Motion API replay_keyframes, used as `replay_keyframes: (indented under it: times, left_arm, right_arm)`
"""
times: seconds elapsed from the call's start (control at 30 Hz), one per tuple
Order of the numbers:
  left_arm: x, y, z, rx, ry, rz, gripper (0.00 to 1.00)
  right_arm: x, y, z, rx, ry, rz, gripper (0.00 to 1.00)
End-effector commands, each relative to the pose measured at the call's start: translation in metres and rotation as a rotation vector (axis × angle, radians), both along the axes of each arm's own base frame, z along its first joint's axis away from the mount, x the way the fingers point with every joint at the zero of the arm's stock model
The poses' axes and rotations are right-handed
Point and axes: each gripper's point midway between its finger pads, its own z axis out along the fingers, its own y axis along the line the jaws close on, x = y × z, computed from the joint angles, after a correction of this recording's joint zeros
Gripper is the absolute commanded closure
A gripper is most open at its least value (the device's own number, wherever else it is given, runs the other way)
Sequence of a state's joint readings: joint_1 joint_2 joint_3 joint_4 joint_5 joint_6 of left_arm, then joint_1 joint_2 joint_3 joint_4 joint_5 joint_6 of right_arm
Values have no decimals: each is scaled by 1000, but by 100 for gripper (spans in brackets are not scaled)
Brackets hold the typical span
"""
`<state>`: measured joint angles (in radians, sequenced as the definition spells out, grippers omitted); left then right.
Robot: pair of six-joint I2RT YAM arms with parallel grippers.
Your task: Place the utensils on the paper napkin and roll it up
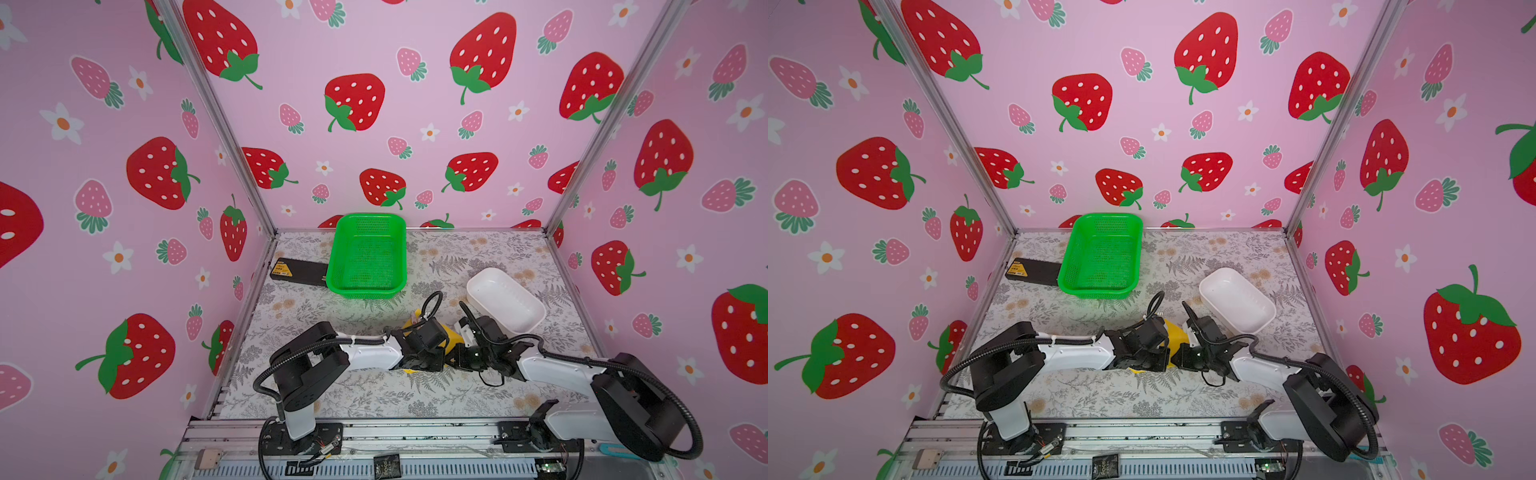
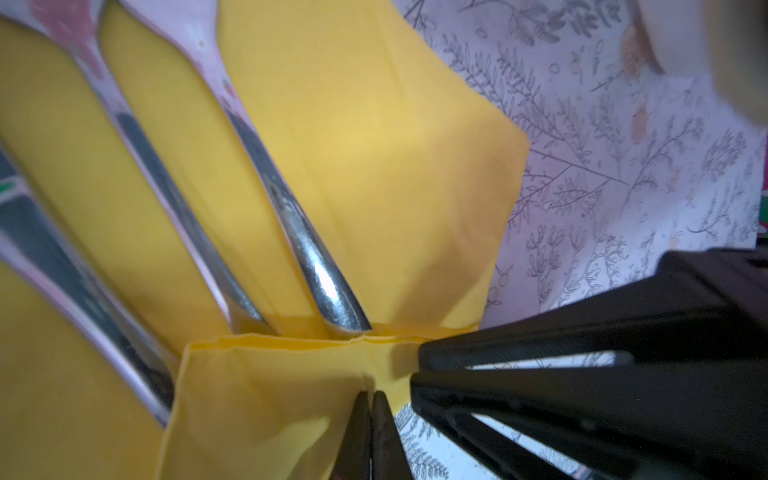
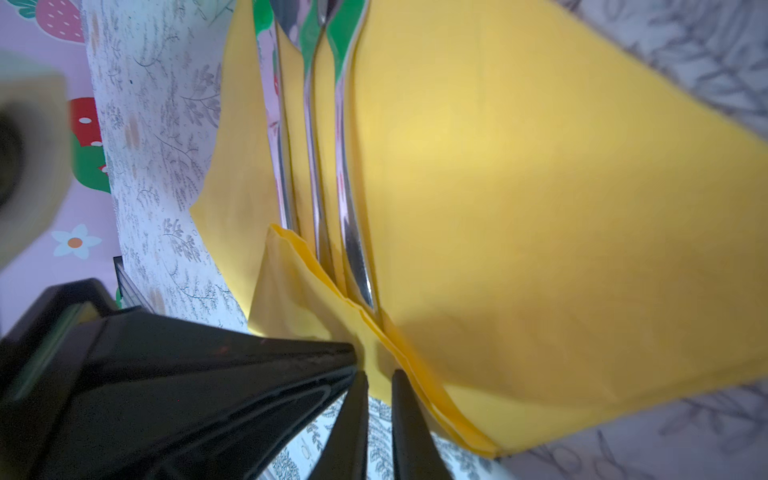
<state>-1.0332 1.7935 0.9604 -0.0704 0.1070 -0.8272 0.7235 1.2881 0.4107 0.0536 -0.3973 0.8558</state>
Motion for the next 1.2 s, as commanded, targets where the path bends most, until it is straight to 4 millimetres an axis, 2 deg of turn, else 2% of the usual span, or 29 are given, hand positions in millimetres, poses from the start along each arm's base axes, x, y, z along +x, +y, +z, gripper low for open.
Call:
replay_keyframes:
  times: [0.0, 0.1, 0.23, 0.53, 0.77, 0.87, 1.0, 1.17]
  left_arm:
    - [3, -1, 0, 2, -6, 3, 93]
    - [3, 0, 1, -4, -10, 8, 93]
    - [3, 0, 0, -4, -8, 3, 93]
    - [3, 1, 0, 1, -7, 1, 93]
    - [3, 2, 0, 1, -9, 1, 93]
    - [4, 2, 0, 2, -11, 1, 93]
    - [3, 2, -2, 3, -7, 4, 93]
    - [3, 3, -2, 0, -8, 5, 93]
  right_arm:
    - [10, -17, 10, -51, -53, -65, 82]
    - [23, -37, 17, -51, -87, -131, 73]
    - [37, -54, 14, -54, -59, -176, 64]
    - [50, -58, -7, -143, 5, -186, 61]
    - [51, -79, -16, -224, 12, -306, 57]
    - [45, -72, -21, -175, 56, -310, 56]
    - [36, -53, -23, -50, 114, -281, 56]
    - [30, -43, -22, 28, 147, -279, 56]
